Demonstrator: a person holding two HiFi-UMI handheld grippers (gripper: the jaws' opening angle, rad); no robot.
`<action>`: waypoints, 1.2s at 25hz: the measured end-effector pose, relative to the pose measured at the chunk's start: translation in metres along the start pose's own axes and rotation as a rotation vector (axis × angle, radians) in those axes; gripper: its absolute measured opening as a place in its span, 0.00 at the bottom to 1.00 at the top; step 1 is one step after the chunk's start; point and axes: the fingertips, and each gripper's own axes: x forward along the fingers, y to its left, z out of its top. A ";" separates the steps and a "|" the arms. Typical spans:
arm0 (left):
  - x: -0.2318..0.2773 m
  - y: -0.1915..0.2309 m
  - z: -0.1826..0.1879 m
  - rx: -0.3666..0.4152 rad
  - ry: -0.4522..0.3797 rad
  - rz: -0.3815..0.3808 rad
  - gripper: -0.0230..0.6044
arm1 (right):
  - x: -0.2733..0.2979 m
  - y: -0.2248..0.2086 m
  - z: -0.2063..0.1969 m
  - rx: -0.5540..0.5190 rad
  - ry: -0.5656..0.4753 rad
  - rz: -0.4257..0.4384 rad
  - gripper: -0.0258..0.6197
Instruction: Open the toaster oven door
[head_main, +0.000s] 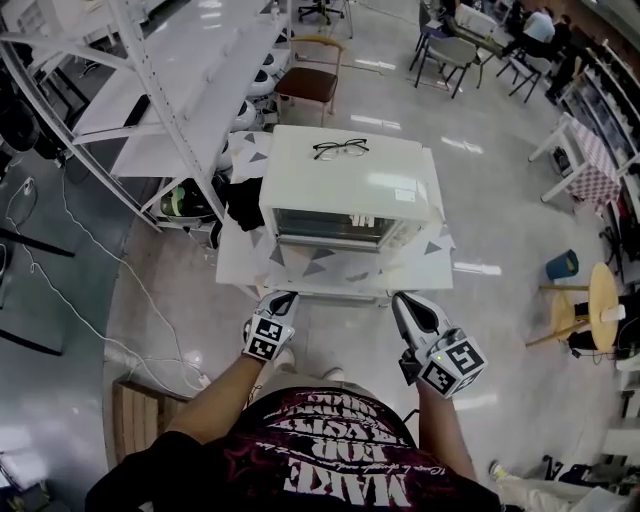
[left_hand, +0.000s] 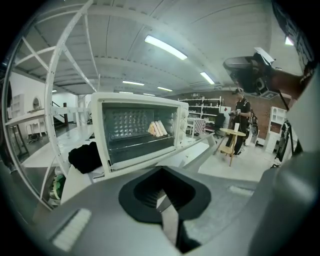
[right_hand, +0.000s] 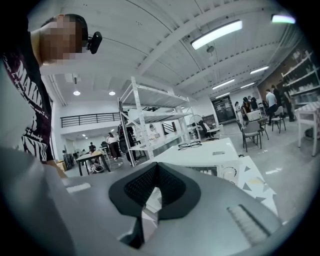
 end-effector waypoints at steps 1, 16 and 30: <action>-0.001 -0.002 -0.006 -0.006 0.002 -0.004 0.05 | -0.001 0.001 -0.001 0.002 0.003 0.003 0.08; 0.015 -0.010 -0.068 -0.102 -0.031 0.037 0.05 | -0.013 0.002 -0.025 0.029 0.096 -0.007 0.08; 0.009 -0.025 -0.120 -0.052 0.090 0.007 0.05 | -0.013 0.014 -0.039 0.035 0.127 0.019 0.08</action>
